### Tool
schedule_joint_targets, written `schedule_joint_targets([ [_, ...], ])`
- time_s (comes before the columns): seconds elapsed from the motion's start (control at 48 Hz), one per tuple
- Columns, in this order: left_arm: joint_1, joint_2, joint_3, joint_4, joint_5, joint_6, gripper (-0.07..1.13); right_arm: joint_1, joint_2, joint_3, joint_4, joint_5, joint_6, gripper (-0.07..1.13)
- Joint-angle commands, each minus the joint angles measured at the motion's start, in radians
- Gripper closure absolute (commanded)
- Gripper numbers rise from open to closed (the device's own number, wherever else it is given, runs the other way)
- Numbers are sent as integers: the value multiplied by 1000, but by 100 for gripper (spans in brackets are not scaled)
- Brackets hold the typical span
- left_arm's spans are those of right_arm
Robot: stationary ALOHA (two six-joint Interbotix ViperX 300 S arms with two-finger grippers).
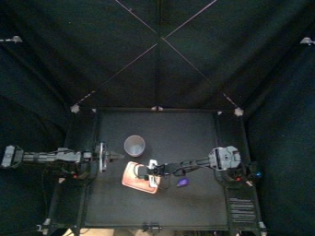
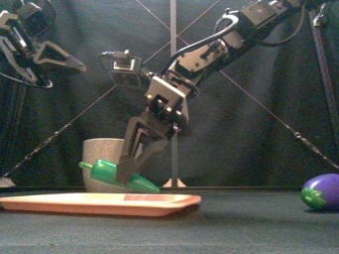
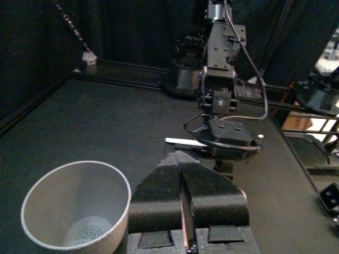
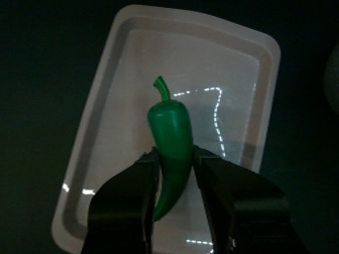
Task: Pick the green pepper then place it on the pink plate
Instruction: Drop green pepper on the pink plate and return to neutral
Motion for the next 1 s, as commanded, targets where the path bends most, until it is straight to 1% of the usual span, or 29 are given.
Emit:
schedule_joint_targets([
  [0.021,-3,6,-11,-9,-5,0,97,-28,-17,-31,3,0,0,41],
  [0.25,-6,5,-6,-48,32,2,97,-31,-21,-43,44,-2,-2,24],
  [0.354,-3,6,-8,-52,40,2,97,-23,-28,-46,67,0,-2,20],
  [0.583,0,6,-9,-52,40,3,97,-15,-77,-40,72,5,-2,20],
  [0.771,0,6,-12,-51,40,8,97,-21,-193,12,58,-26,-5,20],
  [0.896,-2,6,-11,-32,38,9,98,-23,-287,86,44,-95,-8,20],
  [1.0,0,6,-12,-21,34,9,98,-26,-362,175,23,-209,-12,20],
])
